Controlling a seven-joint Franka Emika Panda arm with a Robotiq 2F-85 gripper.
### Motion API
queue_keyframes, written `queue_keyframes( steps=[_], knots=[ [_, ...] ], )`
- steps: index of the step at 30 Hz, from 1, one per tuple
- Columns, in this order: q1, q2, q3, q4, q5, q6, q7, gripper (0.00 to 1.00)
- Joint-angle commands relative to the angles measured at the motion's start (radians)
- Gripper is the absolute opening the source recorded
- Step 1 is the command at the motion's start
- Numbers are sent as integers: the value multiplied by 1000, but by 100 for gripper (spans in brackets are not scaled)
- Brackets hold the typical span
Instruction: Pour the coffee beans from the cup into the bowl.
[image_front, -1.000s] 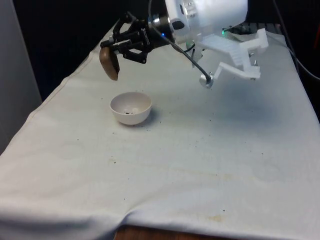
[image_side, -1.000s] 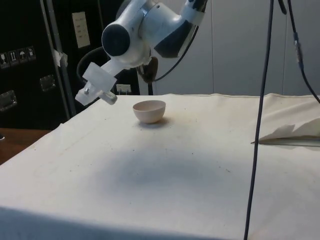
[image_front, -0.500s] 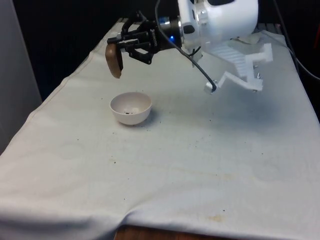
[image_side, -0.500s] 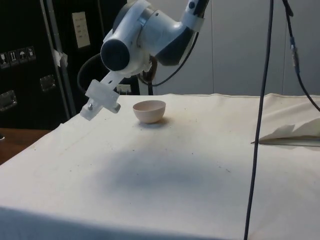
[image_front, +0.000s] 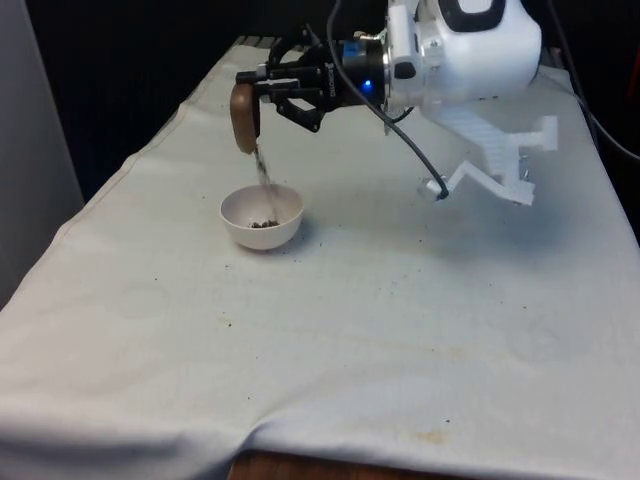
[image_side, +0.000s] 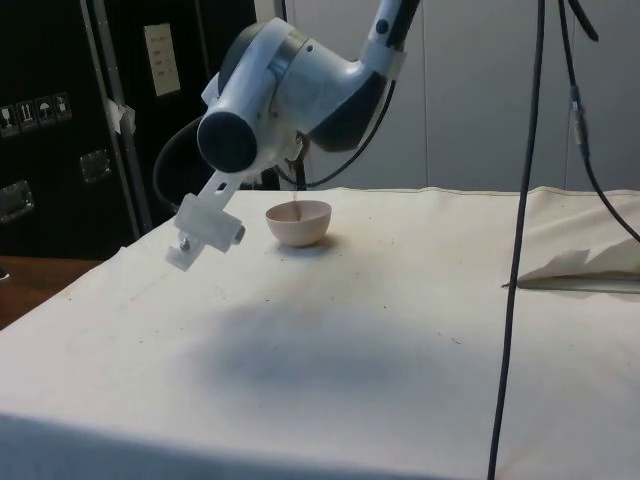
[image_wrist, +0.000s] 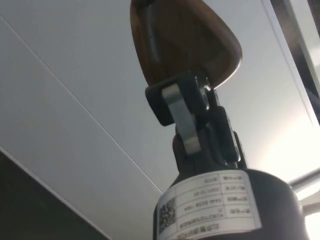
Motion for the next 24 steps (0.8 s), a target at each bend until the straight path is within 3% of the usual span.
queue_keyframes(
  steps=[1, 4, 5, 7, 11, 22, 23, 24],
  knots=[
    [7, 5, 4, 4, -4, -15, 3, 1],
    [9, 11, 20, 8, -3, -43, 3, 1],
    [3, 7, 22, 4, 0, -38, 3, 1],
    [10, 16, 35, 12, -2, -69, 3, 1],
    [7, 20, 51, 15, -3, -91, 5, 1],
    [10, 29, 55, 28, -7, -111, -1, 1],
    [5, 20, 57, 16, -1, -101, 6, 1],
    [10, 29, 55, 28, -7, -111, -1, 1]
  ],
)
